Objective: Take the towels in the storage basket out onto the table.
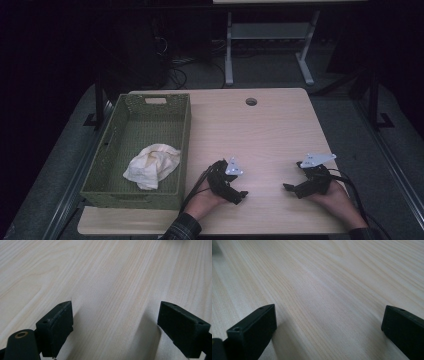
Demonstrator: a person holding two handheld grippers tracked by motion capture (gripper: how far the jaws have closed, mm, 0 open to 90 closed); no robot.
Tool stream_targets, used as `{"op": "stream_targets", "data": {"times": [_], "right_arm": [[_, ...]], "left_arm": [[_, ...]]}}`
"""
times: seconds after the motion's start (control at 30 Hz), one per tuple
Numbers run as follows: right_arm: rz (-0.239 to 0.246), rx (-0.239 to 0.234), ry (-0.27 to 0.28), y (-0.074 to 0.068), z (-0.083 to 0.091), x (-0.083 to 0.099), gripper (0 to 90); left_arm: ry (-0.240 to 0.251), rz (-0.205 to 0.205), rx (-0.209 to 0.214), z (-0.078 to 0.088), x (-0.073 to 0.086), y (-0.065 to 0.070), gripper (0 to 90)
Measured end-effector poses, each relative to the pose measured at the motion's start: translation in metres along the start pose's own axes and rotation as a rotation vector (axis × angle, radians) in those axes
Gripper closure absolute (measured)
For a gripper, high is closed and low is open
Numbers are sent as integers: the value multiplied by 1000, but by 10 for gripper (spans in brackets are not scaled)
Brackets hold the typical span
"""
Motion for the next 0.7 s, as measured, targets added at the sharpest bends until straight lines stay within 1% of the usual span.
{"op": "stream_targets", "data": {"times": [0.03, 0.1, 0.17, 0.2, 0.23, 0.27, 0.4, 0.5, 0.53, 0.57, 0.7], "right_arm": [[0, 0, 0, 0, 0, 0, 0], [0, 0, 0, 0, 0, 0, 0], [0, 0, 0, 0, 0, 0, 0], [0, 0, 0, 0, 0, 0, 0], [0, 0, 0, 0, 0, 0, 0], [0, 0, 0, 0, 0, 0, 0], [0, 0, 0, 0, 0, 0, 0], [0, 0, 0, 0, 0, 0, 0], [0, 0, 0, 0, 0, 0, 0], [0, 0, 0, 0, 0, 0, 0], [0, 0, 0, 0, 0, 0, 0]], "left_arm": [[-1, 6, 6, 2, 0, 0, 124], [14, 24, 14, 6, 0, -1, 126], [16, 30, 13, 8, -1, -2, 126], [18, 27, 8, 9, 0, -3, 126], [21, 37, 5, 11, 0, -3, 127], [21, 37, 5, 11, 0, -3, 129], [10, 38, -5, 14, 1, -3, 132], [5, 33, -33, 19, 2, -5, 132], [5, 33, -33, 19, 2, -5, 132], [11, 36, -42, 22, 2, -6, 132], [14, 50, -46, 27, 3, -8, 132]]}}
Point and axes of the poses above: each handheld gripper's, and its own axes: z roughly backward along the jaws, x roughly out of its underside, y roughly to its right, the point moved 9 cm from there along -z, roughly forward along the jaws, and after that the axes turned 14 degrees about -y, right-handed, at the moved point
